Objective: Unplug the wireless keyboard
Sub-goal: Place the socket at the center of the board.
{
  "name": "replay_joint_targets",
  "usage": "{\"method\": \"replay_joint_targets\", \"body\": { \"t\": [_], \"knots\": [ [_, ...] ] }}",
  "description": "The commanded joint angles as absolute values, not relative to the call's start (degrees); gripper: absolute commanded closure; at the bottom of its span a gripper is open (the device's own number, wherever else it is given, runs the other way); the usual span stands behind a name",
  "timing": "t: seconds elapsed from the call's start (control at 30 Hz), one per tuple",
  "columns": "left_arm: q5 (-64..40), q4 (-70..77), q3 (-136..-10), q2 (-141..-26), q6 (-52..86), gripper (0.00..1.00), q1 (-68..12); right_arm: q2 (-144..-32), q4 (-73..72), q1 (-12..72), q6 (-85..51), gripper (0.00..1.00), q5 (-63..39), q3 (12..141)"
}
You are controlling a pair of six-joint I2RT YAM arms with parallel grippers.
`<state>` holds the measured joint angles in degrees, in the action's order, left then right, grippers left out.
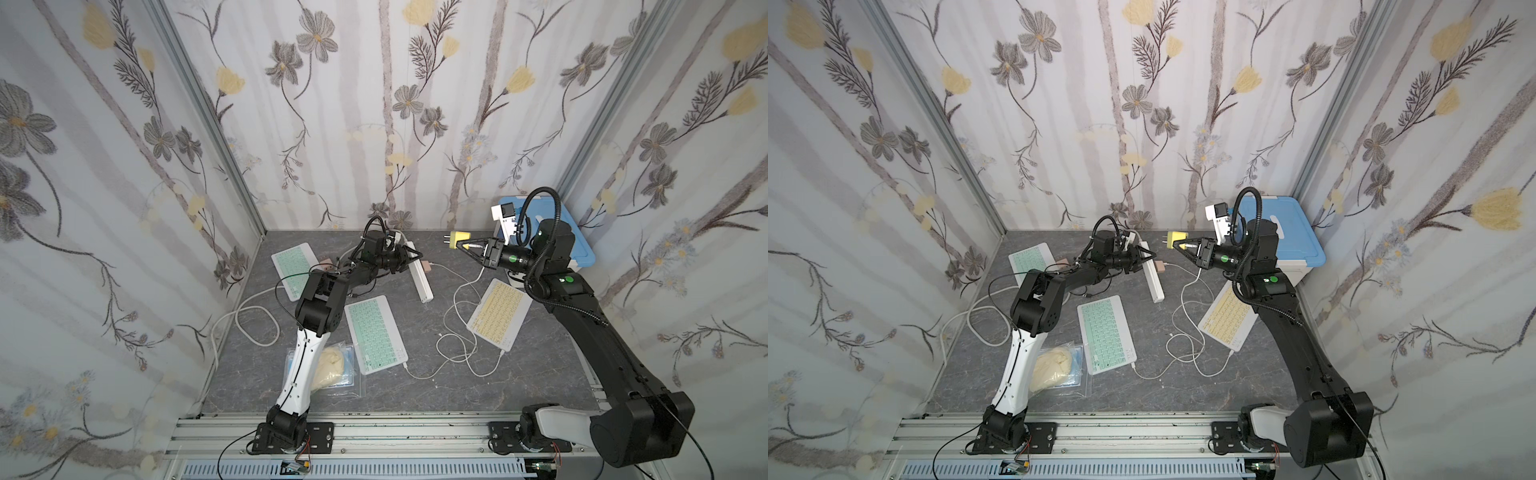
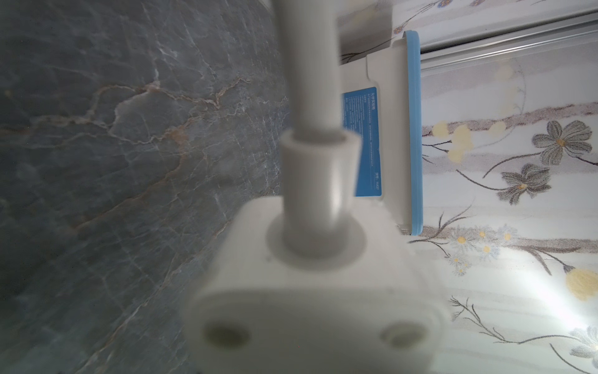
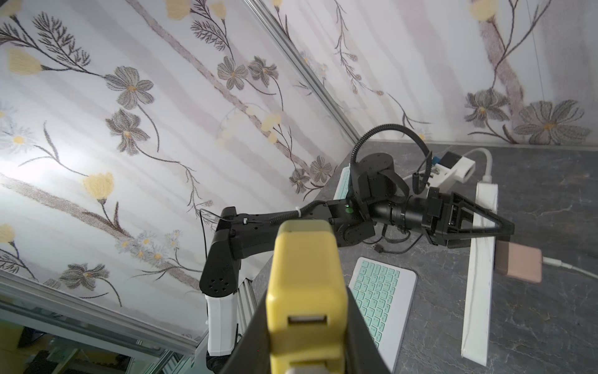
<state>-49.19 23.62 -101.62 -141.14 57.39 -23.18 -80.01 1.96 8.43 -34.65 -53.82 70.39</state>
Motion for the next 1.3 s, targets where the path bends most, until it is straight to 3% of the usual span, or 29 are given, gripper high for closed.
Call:
{"method": "replay_joint_targets", "body": {
  "t": [0.0, 0.07, 0.33, 0.4, 0.47, 0.5, 0.6, 0.73, 0.93, 1.13, 1.27],
  "knots": [
    [-48.96, 23.09, -103.24, -142.23, 57.54, 1.0, -23.0, -78.06, -0.07, 8.26, -35.47, 1.0, -52.45, 71.92],
    [-48.75, 21.47, -104.12, -143.18, 57.13, 1.0, -22.94, -76.48, -2.88, 8.26, -36.8, 1.0, -52.47, 72.13],
    [-47.36, 18.66, -104.77, -144.88, 57.56, 0.67, -22.76, -72.77, -9.35, 8.17, -38.49, 1.0, -48.33, 72.21],
    [-47.34, 18.3, -104.44, -144.31, 57.15, 0.64, -22.76, -72.86, -9.46, 8.17, -38.8, 1.0, -48.25, 71.91],
    [-47.03, 17.22, -104.15, -143.33, 56.19, 0.52, -22.77, -72.95, -9.83, 8.17, -39.29, 1.0, -48.41, 71.51],
    [-46.78, 16.16, -104.15, -142.74, 55.54, 0.4, -22.76, -72.96, -10.02, 8.2, -39.37, 1.0, -48.26, 71.22],
    [-46.12, 13.9, -104.06, -140.69, 53.55, 0.31, -22.79, -73.12, -7.56, 8.17, -38.16, 1.0, -45.62, 71.02],
    [-45.18, 9.5, -104.24, -137.03, 49.74, 0.09, -22.64, -73.39, -5.12, 8.18, -36.94, 1.0, -43.97, 69.61],
    [-42.83, 5.88, -96.59, -125.66, 41.13, 0.11, -23.84, -72.96, -2.22, 7.93, -35.39, 1.0, -39.95, 67.4],
    [-32.36, -8.95, -90.08, -116.96, 27.6, 0.05, -26.81, -73.42, -2.19, 7.3, -35.91, 1.0, -38.06, 64.49],
    [-33.3, -10.27, -92.02, -120.25, 27.74, 0.17, -26.81, -74.46, -3.93, 7.29, -37.25, 1.0, -39.39, 62.99]
  ]
}}
